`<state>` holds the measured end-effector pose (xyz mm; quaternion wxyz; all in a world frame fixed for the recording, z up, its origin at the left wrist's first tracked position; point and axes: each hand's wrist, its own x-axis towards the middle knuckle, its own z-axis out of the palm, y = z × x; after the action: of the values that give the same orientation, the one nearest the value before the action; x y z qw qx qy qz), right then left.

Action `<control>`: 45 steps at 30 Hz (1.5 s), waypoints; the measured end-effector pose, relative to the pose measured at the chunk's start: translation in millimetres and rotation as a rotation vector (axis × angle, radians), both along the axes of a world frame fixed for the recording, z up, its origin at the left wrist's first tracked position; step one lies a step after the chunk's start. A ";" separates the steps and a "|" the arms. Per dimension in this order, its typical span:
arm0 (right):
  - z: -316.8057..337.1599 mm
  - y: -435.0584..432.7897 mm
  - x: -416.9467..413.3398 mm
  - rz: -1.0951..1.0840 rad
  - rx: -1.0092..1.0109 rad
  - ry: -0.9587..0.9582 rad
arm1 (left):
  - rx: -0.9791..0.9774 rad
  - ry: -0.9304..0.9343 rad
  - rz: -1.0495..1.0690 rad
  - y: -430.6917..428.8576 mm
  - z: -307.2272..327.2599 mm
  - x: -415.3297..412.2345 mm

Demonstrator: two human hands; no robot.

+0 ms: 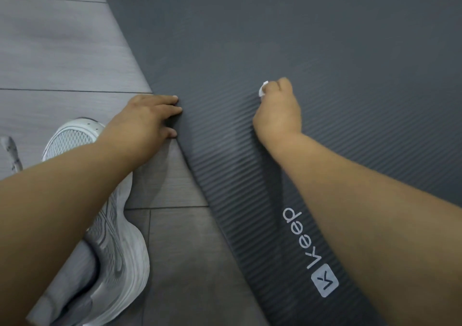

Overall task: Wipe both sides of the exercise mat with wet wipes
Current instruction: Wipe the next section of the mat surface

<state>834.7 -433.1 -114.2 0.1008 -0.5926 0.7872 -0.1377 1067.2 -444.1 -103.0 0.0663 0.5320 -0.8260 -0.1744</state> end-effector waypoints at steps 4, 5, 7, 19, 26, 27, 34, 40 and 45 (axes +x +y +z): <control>-7.8 45.3 64.6 0.380 -0.144 -0.103 | 0.013 0.036 0.067 0.3 2.5 0.1; -7.1 60.5 74.5 0.484 -0.150 -0.179 | 0.017 0.035 0.077 0.9 4.4 0.8; -4.2 83.8 79.3 0.628 -0.081 -0.254 | 0.013 0.021 0.095 2.8 7.0 3.3; 43.4 192.8 -60.8 0.426 0.317 -0.050 | 0.079 -0.193 -0.189 74.5 27.1 -37.7; 61.3 281.8 -147.5 0.427 0.284 0.341 | 0.106 -0.260 -0.389 169.6 32.3 -103.7; 59.7 293.5 -156.9 0.434 0.300 0.400 | 0.110 -0.262 -0.448 182.7 32.1 -110.3; 45.0 328.2 -178.8 0.567 0.330 0.532 | 0.185 -0.533 -0.745 246.6 34.4 -139.5; 30.3 323.5 -179.1 0.606 0.244 0.587 | 0.230 -0.657 -0.803 259.3 30.1 -146.6; 21.5 322.9 -178.7 0.684 0.149 0.606 | 0.146 -0.645 -0.963 277.9 25.4 -138.3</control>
<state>656.1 -110.2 -92.7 -0.0520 -0.8229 0.5483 0.1398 928.9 -166.2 -77.6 -0.3119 0.1262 -0.9391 -0.0705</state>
